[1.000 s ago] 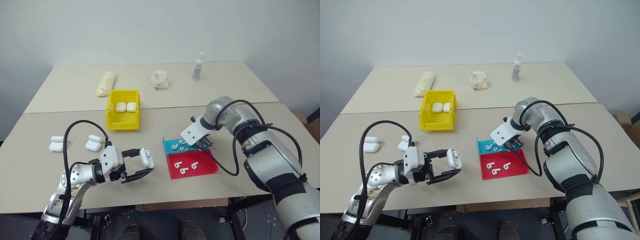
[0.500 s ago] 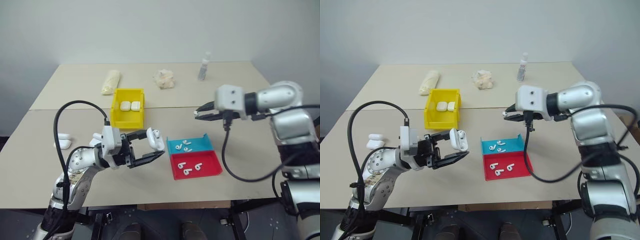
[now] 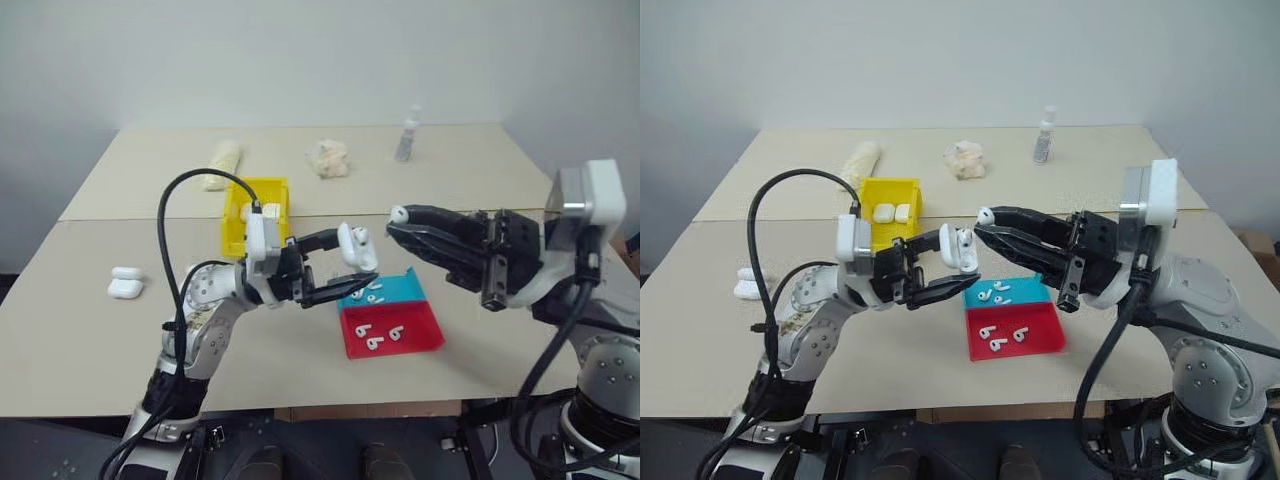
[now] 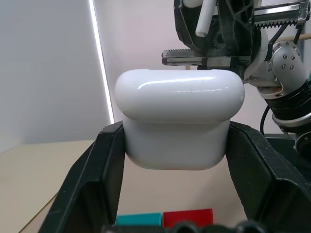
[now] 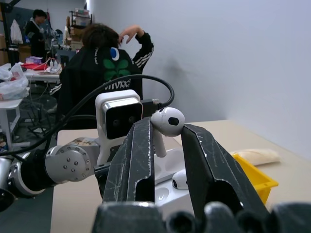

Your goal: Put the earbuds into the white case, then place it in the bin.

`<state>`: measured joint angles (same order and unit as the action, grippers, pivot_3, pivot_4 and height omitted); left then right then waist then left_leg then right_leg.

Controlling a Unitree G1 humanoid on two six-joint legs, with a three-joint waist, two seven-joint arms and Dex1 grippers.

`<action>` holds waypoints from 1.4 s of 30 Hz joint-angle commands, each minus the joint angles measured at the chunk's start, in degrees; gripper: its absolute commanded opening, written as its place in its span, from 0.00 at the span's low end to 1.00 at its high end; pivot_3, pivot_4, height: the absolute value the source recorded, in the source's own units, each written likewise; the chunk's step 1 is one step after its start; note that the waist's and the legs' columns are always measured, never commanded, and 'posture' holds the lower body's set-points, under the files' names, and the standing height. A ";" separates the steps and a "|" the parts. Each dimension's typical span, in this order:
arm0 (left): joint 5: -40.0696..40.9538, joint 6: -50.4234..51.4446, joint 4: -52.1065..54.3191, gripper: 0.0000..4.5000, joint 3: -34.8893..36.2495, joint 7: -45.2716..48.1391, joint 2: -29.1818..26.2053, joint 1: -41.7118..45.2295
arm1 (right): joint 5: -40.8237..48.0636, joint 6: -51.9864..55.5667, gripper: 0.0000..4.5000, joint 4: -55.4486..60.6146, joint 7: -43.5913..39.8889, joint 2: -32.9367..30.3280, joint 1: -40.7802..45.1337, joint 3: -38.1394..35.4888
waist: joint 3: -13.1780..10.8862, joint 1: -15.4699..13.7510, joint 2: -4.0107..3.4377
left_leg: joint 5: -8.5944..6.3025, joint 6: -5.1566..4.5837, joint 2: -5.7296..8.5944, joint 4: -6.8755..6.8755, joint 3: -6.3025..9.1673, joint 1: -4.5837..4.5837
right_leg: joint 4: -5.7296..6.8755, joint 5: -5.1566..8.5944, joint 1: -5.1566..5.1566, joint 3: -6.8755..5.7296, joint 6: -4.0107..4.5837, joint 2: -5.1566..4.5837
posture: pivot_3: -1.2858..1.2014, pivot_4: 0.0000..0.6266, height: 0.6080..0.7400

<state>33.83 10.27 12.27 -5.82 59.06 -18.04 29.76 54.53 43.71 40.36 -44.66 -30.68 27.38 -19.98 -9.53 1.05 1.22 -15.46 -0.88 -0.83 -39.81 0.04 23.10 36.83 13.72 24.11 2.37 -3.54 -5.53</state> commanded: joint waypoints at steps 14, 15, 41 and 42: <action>-0.12 -1.51 1.90 0.62 0.58 0.53 0.18 -0.95 | -4.16 -7.79 0.15 0.04 0.18 -4.50 -5.05 7.96 | 0.00 -0.22 0.00 | 0.00 0.00 0.00 -0.02 0.00 0.02 | -0.06 0.00 -0.03 -0.01 0.00 0.00 | 0.52 0.24 1.00; -0.11 -1.56 1.93 0.62 0.66 0.49 0.17 -1.00 | -4.56 -8.10 0.15 -0.14 0.06 -4.64 -5.08 8.32 | 0.00 -0.24 0.00 | 0.00 0.00 0.01 -0.02 0.00 0.02 | -0.06 0.00 -0.03 -0.01 0.00 0.00 | 0.52 0.24 1.00; -5.41 -2.32 -3.66 0.62 -1.38 0.19 -0.16 0.77 | -2.38 -10.41 0.48 -0.76 -3.85 -12.92 -0.96 7.02 | 0.00 -0.17 0.01 | 0.00 -0.01 0.01 -0.04 -0.02 -0.01 | -0.07 0.00 -0.03 0.02 0.00 0.00 | 0.52 0.24 1.00; -6.35 -2.76 -4.49 0.62 -1.80 -0.01 0.10 1.29 | -2.45 -9.43 0.43 -1.02 -3.09 -13.52 1.04 8.19 | 0.00 -0.20 0.01 | 0.00 -0.01 0.00 -0.04 -0.01 -0.03 | -0.08 0.00 -0.05 0.01 0.00 0.02 | 0.52 0.24 1.00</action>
<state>28.71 8.64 7.76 -7.11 59.43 -18.22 29.33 50.75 33.25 38.70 -48.43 -43.41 26.53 -11.86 -9.53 0.85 1.23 -15.47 -0.89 -0.83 -39.84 0.03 23.06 36.73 13.72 24.06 2.36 -3.54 -5.51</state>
